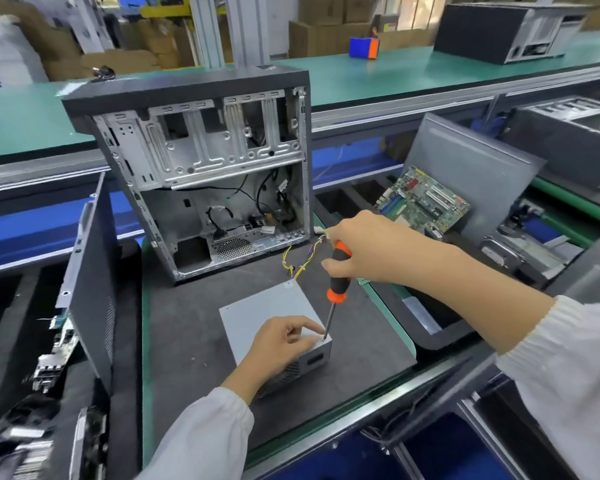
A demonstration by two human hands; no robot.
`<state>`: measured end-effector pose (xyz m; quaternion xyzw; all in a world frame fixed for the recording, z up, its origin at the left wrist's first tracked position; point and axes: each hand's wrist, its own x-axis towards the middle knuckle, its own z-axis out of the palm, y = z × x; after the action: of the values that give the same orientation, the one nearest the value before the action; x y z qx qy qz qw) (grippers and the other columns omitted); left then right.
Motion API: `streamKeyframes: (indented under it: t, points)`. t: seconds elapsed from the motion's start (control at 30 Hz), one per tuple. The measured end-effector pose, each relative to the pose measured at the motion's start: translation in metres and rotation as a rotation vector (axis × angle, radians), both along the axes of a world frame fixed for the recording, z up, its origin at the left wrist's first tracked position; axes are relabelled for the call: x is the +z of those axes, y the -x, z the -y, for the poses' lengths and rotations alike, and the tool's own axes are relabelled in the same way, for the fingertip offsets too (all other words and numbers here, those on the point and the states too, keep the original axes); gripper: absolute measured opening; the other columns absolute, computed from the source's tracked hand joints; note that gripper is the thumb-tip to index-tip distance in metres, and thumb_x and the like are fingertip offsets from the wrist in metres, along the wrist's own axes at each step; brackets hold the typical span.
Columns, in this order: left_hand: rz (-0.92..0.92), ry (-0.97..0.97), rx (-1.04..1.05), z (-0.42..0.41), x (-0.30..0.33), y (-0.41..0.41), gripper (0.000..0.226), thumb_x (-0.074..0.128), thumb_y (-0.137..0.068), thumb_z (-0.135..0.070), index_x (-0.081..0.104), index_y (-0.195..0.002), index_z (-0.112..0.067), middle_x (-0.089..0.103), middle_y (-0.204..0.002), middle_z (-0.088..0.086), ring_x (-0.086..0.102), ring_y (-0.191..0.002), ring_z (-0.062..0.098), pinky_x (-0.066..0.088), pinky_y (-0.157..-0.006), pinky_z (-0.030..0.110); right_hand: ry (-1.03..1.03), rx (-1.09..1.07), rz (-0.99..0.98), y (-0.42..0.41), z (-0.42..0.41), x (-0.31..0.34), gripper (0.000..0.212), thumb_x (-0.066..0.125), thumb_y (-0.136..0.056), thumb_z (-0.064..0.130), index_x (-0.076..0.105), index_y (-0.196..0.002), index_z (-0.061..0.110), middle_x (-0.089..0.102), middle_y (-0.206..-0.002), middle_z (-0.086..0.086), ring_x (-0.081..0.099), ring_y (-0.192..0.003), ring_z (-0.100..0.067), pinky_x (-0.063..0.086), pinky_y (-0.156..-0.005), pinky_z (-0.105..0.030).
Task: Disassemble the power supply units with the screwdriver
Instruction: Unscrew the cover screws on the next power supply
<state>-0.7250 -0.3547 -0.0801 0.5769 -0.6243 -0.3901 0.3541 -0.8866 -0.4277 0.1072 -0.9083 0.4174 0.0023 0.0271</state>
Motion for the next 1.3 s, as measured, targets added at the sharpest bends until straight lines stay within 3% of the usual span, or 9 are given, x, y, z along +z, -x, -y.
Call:
streamKeyframes:
  t: [0.2, 0.4, 0.53, 0.63, 0.67, 0.97, 1.13, 1.23, 1.3]
  points:
    - [-0.024, -0.026, -0.012, 0.002, -0.004, -0.001, 0.022, 0.07, -0.087, -0.018, 0.075, -0.089, -0.04, 0.051, -0.075, 0.006, 0.047, -0.072, 0.019, 0.042, -0.072, 0.037, 0.017, 0.01, 0.025, 0.001, 0.001, -0.002, 0.04, 0.058, -0.086, 0.045, 0.048, -0.072, 0.009, 0.04, -0.057, -0.002, 0.037, -0.049, -0.017, 0.027, -0.044, -0.028]
    - [-0.042, -0.016, 0.0, 0.002, -0.006, -0.002, 0.019, 0.067, -0.086, -0.024, 0.075, -0.088, -0.042, 0.059, -0.079, 0.02, 0.05, -0.073, 0.022, 0.038, -0.073, 0.033, 0.007, 0.019, 0.027, 0.002, 0.001, -0.002, 0.042, 0.059, -0.086, 0.044, 0.046, -0.068, 0.009, 0.039, -0.054, -0.002, 0.034, -0.048, -0.016, 0.028, -0.044, -0.028]
    - [-0.025, 0.005, 0.015, 0.002, -0.006, -0.001, 0.023, 0.068, -0.088, -0.015, 0.076, -0.086, -0.037, 0.051, -0.068, 0.021, 0.037, -0.062, 0.018, 0.031, -0.065, 0.031, -0.008, 0.012, 0.033, 0.002, 0.001, -0.002, 0.042, 0.059, -0.086, 0.044, 0.045, -0.067, 0.009, 0.04, -0.055, -0.003, 0.035, -0.049, -0.019, 0.03, -0.046, -0.028]
    - [-0.019, 0.021, 0.024, 0.0, -0.003, 0.0, 0.022, 0.067, -0.089, -0.014, 0.077, -0.086, -0.033, 0.037, -0.054, -0.007, 0.03, -0.058, 0.012, 0.027, -0.061, 0.028, -0.008, -0.007, 0.044, 0.003, 0.0, -0.003, 0.043, 0.059, -0.085, 0.045, 0.042, -0.064, 0.012, 0.04, -0.056, -0.002, 0.037, -0.049, -0.019, 0.029, -0.045, -0.027]
    - [-0.02, 0.023, 0.027, 0.0, -0.002, 0.0, 0.021, 0.067, -0.089, -0.014, 0.077, -0.086, -0.032, 0.035, -0.054, -0.009, 0.029, -0.057, 0.012, 0.026, -0.06, 0.027, -0.011, -0.011, 0.048, 0.004, 0.0, -0.003, 0.043, 0.059, -0.085, 0.045, 0.041, -0.063, 0.012, 0.04, -0.055, -0.002, 0.036, -0.049, -0.019, 0.029, -0.045, -0.027]
    - [-0.014, 0.02, 0.058, -0.003, 0.004, 0.002, 0.017, 0.066, -0.09, -0.01, 0.077, -0.088, -0.023, 0.026, -0.055, -0.007, 0.025, -0.053, 0.011, 0.023, -0.058, 0.028, 0.064, -0.124, 0.112, -0.018, -0.009, -0.009, 0.051, 0.059, -0.086, 0.042, 0.028, -0.059, 0.012, 0.032, -0.058, -0.003, 0.028, -0.049, -0.016, 0.022, -0.043, -0.029]
    - [-0.01, 0.017, 0.058, -0.003, 0.004, 0.002, 0.022, 0.062, -0.09, -0.006, 0.076, -0.09, -0.022, 0.024, -0.047, -0.009, 0.023, -0.05, 0.009, 0.022, -0.057, 0.025, 0.053, -0.199, 0.136, -0.025, -0.008, -0.009, 0.052, 0.058, -0.089, 0.041, 0.026, -0.06, 0.013, 0.031, -0.062, -0.004, 0.026, -0.052, -0.016, 0.033, -0.058, -0.033]
    - [0.003, 0.012, 0.054, -0.004, 0.003, 0.002, 0.024, 0.061, -0.09, -0.006, 0.076, -0.09, -0.025, 0.023, -0.048, -0.009, 0.022, -0.051, 0.009, 0.022, -0.06, 0.028, 0.032, -0.142, 0.086, -0.025, -0.007, -0.007, 0.048, 0.058, -0.089, 0.042, 0.031, -0.064, 0.012, 0.032, -0.064, -0.004, 0.032, -0.053, -0.018, 0.029, -0.051, -0.031]
    - [0.001, 0.015, 0.048, -0.004, 0.003, 0.001, 0.025, 0.062, -0.089, -0.007, 0.076, -0.09, -0.027, 0.023, -0.051, -0.009, 0.022, -0.053, 0.009, 0.022, -0.06, 0.029, 0.002, -0.063, 0.013, -0.021, -0.005, -0.003, 0.038, 0.056, -0.091, 0.042, 0.042, -0.076, 0.009, 0.037, -0.066, -0.003, 0.042, -0.059, -0.024, 0.029, -0.051, -0.031]
